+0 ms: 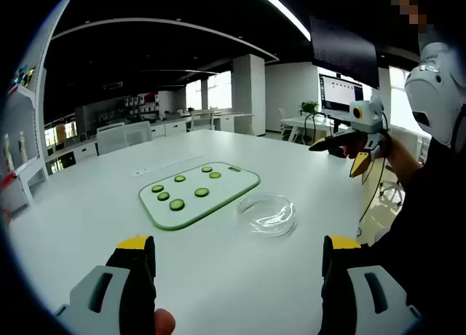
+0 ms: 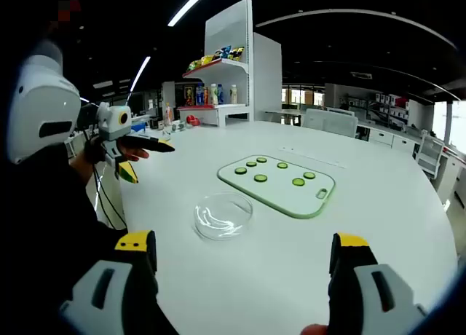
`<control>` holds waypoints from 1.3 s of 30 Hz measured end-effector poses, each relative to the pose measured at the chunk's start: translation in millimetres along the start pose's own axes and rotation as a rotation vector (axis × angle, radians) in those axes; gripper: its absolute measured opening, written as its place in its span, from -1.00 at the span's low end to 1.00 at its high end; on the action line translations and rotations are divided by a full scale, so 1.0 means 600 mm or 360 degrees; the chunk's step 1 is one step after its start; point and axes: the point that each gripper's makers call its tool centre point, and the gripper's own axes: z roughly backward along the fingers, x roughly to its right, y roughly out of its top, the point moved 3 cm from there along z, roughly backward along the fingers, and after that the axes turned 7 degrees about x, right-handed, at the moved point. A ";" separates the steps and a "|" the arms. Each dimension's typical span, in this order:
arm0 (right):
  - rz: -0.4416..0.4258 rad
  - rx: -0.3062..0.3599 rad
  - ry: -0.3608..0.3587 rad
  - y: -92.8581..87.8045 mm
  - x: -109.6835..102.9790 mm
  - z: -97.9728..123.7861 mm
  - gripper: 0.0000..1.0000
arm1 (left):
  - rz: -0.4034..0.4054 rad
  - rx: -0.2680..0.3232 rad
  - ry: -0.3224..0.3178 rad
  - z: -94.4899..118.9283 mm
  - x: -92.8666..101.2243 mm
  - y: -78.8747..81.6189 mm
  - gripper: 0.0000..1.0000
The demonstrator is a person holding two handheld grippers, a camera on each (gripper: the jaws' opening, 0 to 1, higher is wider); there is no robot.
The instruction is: Open the petri dish lid, add cucumber slices into the petri dish, and close the lid
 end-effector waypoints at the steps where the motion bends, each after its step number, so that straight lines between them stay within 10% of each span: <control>1: 0.0002 -0.0001 -0.0001 -0.001 0.000 0.001 0.91 | 0.0003 0.0002 0.0012 0.000 -0.002 -0.001 0.90; 39: 0.0150 0.0105 0.0014 0.001 0.003 -0.005 0.89 | -0.0113 -0.0032 0.0043 0.000 -0.004 -0.017 0.90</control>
